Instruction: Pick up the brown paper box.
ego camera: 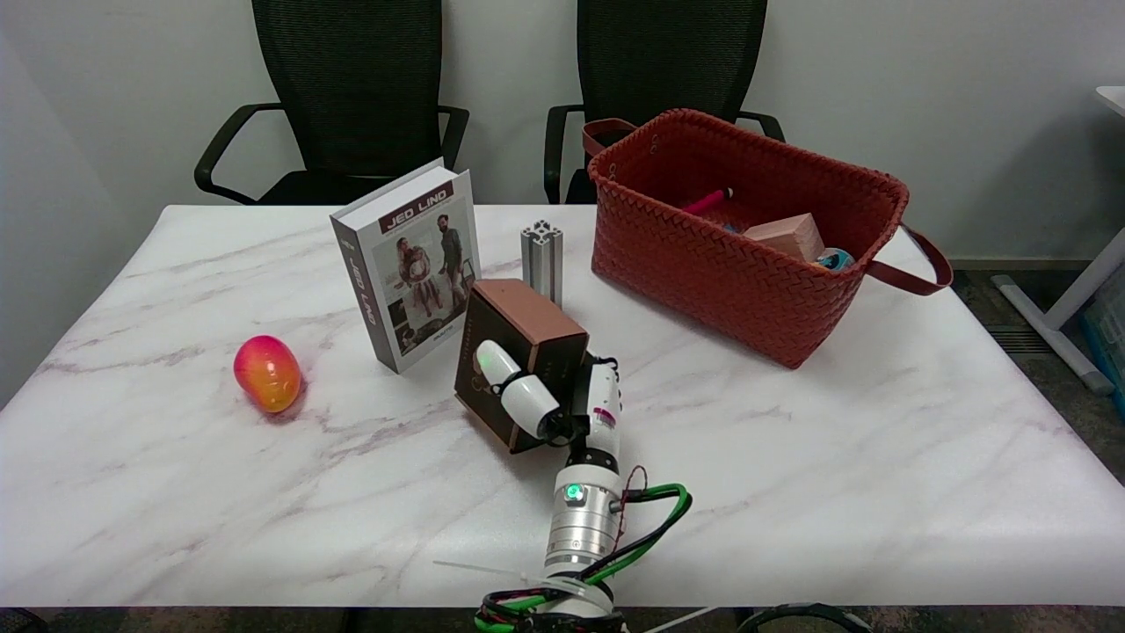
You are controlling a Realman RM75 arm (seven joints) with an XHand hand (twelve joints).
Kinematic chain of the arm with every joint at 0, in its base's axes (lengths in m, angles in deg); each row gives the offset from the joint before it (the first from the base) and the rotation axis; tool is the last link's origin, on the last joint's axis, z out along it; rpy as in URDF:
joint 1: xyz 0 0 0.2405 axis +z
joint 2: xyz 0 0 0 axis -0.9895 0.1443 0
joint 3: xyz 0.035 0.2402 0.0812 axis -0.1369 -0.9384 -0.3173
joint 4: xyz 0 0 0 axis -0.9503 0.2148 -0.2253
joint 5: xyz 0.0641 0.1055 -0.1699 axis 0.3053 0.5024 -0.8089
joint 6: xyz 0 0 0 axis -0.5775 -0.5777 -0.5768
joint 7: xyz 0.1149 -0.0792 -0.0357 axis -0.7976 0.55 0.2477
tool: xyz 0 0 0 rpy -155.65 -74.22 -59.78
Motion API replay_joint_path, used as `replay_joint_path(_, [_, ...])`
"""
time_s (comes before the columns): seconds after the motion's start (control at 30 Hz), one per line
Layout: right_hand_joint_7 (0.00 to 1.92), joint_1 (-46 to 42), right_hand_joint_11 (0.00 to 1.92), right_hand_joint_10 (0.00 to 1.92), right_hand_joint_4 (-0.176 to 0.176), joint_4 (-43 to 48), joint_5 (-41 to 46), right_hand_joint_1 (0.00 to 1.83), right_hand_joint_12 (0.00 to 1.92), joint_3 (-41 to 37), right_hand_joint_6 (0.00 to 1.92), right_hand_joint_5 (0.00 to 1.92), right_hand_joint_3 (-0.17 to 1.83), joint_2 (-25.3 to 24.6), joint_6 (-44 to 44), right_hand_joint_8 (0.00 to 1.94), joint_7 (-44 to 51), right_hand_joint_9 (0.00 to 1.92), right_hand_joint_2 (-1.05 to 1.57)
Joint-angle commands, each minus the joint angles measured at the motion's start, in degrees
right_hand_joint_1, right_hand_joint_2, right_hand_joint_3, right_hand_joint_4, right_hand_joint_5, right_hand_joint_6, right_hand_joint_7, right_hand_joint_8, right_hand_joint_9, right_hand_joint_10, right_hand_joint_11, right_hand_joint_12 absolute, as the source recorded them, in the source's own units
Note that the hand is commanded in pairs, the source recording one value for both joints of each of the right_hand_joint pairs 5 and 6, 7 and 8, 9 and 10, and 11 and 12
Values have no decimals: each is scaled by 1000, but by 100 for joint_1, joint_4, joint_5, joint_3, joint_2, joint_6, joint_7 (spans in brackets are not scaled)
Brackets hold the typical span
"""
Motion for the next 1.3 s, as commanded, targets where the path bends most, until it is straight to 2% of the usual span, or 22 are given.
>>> replay_joint_path(0.03, [1005, 89, 897, 872, 0, 28, -122, 973, 897, -12, 1371, 1371, -2, 19, 62, 1005, -40, 872, 1115])
replay_joint_path(0.33, [1022, 203, 1031, 857, 0, 53, -600, 1003, 1031, -73, 1352, 1352, 127, 71, 431, 1022, 8, 857, 1099])
replay_joint_path(0.4, [1082, 260, 1073, 867, 0, 82, -688, 1026, 1073, -106, 1344, 1344, 149, 125, 457, 1082, 8, 867, 1084])
replay_joint_path(0.67, [1122, 409, 1072, 899, 0, 383, -1086, 1060, 1072, -323, 1310, 1310, 220, 376, 441, 1122, 159, 899, 1008])
replay_joint_path(1.07, [1251, 843, 1133, 953, 0, 1326, -1308, 1109, 1133, -626, 1290, 1290, 361, 1220, -36, 1251, 637, 953, 888])
replay_joint_path(1.3, [1276, 1089, 1156, 972, 0, 1516, -1356, 1117, 1156, -986, 1284, 1284, 377, 1486, -341, 1276, 695, 972, 872])
